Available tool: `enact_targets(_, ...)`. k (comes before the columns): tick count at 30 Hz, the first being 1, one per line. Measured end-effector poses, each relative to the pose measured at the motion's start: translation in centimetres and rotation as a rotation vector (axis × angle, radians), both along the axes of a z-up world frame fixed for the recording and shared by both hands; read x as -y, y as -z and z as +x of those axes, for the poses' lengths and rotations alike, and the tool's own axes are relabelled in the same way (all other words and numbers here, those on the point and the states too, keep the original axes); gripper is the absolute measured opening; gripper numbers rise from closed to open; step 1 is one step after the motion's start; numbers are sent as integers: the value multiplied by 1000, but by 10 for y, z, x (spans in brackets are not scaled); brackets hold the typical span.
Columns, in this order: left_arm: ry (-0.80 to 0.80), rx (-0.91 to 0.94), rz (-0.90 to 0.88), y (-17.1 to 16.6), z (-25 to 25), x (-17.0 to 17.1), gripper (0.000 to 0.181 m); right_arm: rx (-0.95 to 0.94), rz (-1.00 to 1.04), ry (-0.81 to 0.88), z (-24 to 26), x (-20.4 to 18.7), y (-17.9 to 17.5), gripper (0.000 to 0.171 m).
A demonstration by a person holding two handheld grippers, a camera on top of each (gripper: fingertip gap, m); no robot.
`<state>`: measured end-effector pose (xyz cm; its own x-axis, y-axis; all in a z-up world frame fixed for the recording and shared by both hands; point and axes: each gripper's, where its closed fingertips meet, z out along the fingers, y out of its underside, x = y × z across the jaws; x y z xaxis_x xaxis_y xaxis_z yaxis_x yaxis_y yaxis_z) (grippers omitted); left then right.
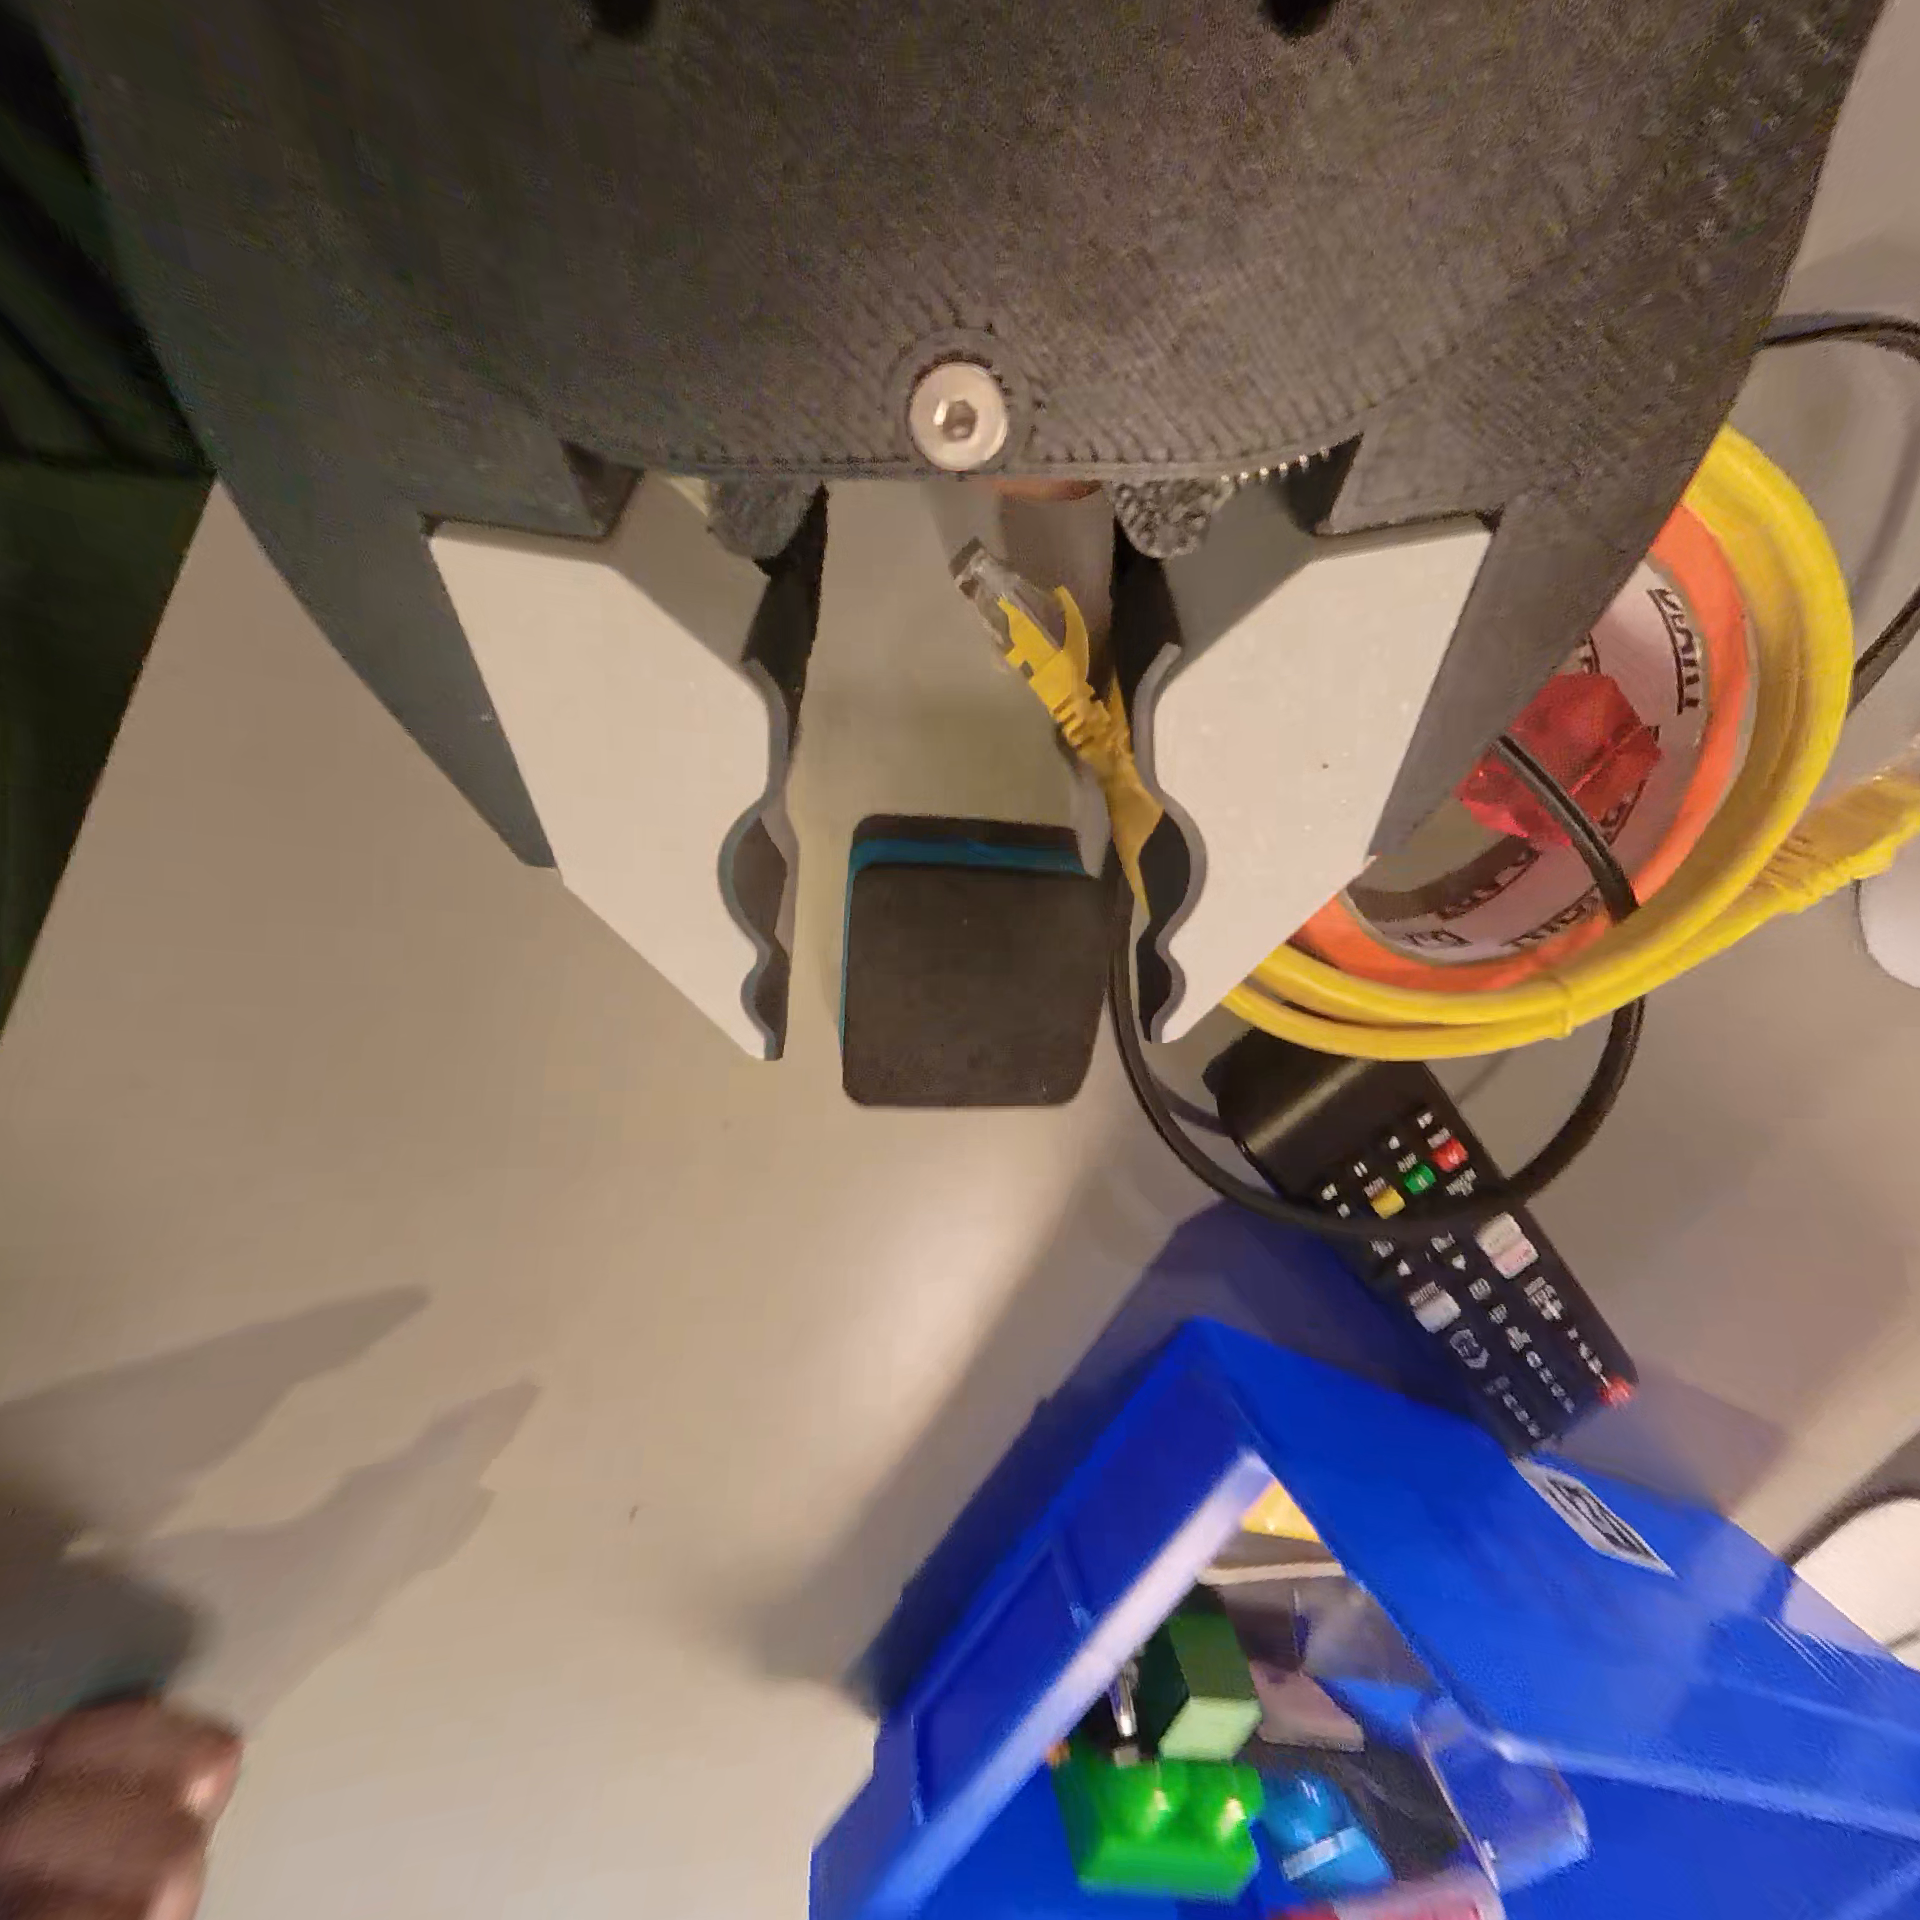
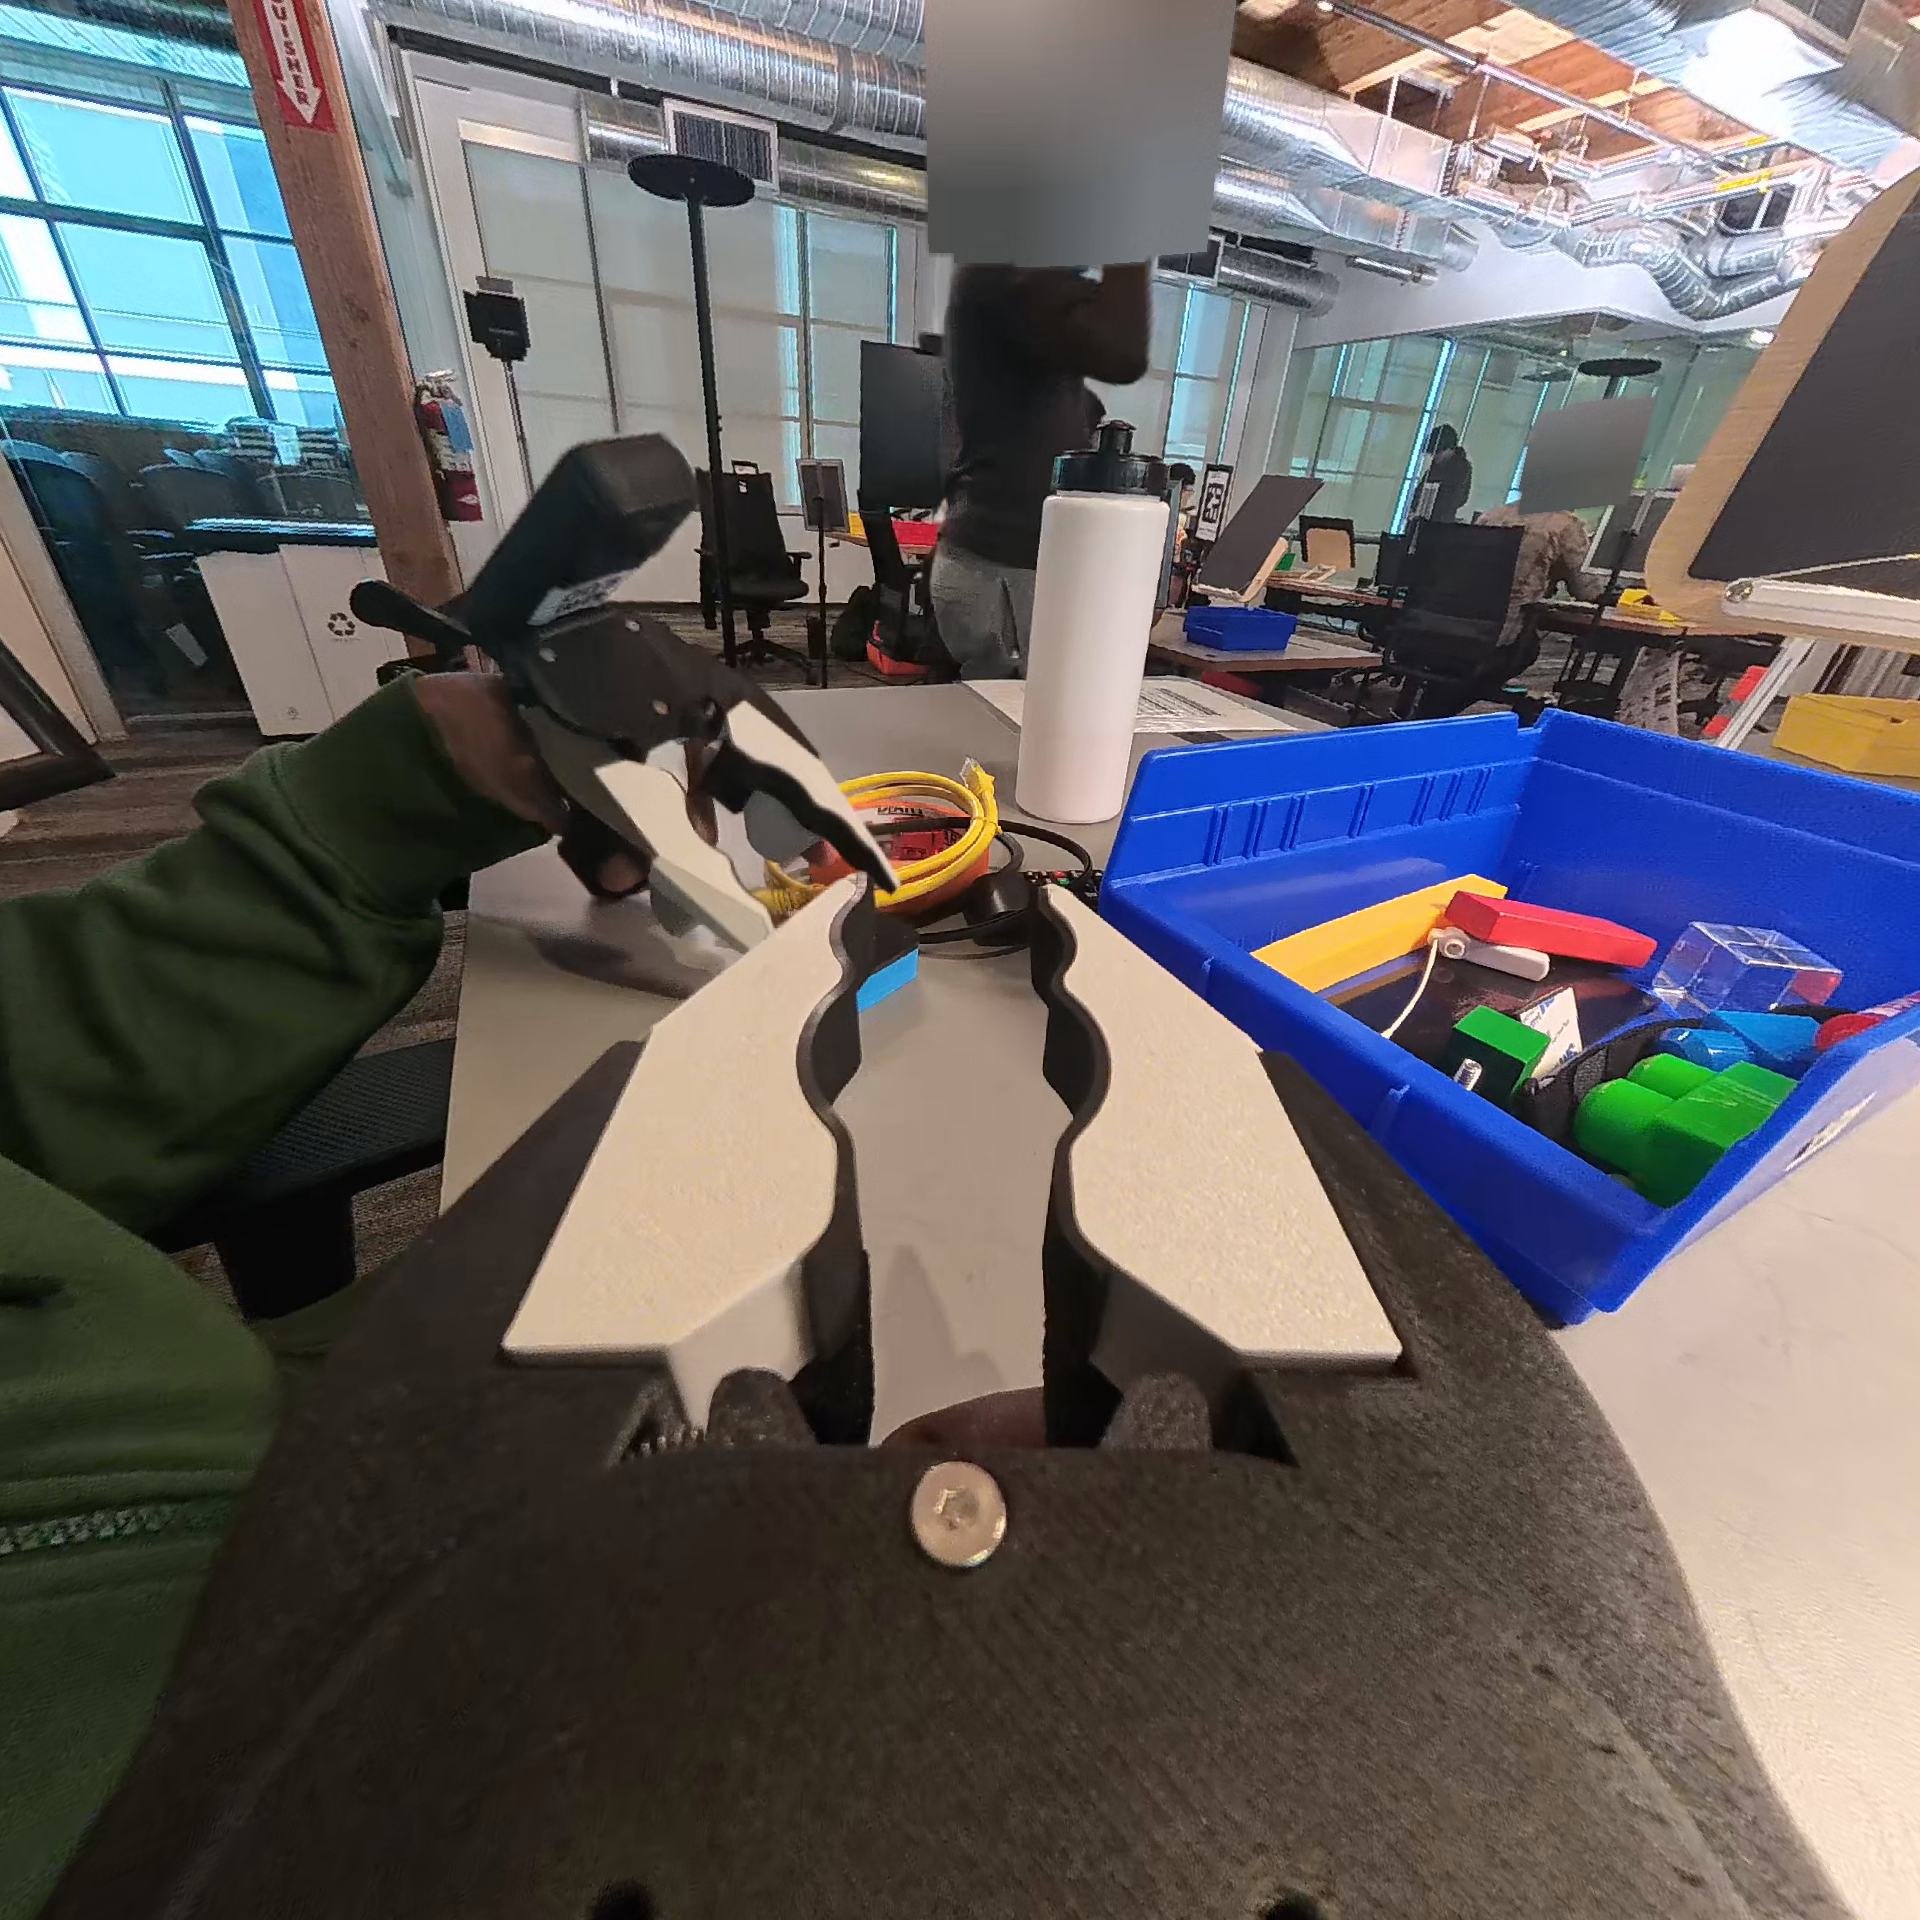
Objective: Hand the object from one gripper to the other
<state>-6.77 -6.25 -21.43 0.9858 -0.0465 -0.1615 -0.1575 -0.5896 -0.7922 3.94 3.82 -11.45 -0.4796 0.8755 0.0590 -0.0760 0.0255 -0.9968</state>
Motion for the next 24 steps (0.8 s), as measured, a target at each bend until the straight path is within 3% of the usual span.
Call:
enact_targets(4,24,-72,-99,18,-1,3,65,2,-2,6,1,-2,1,30)
enact_targets(12,4,-107,-64,7,-6,-15,58,-22,-3,49,2,-9,-1,30)
enact_targets(17,41,-6,293,-53,22,-61,57,-75,90,85,3,-4,0,31)
enact_targets(21,120,335,573,-95,70,-97,57,-131,249,142,3,2,5,40)
enact_targets(24,163,521,647,-105,95,-111,57,-171,343,194,2,3,6,58)
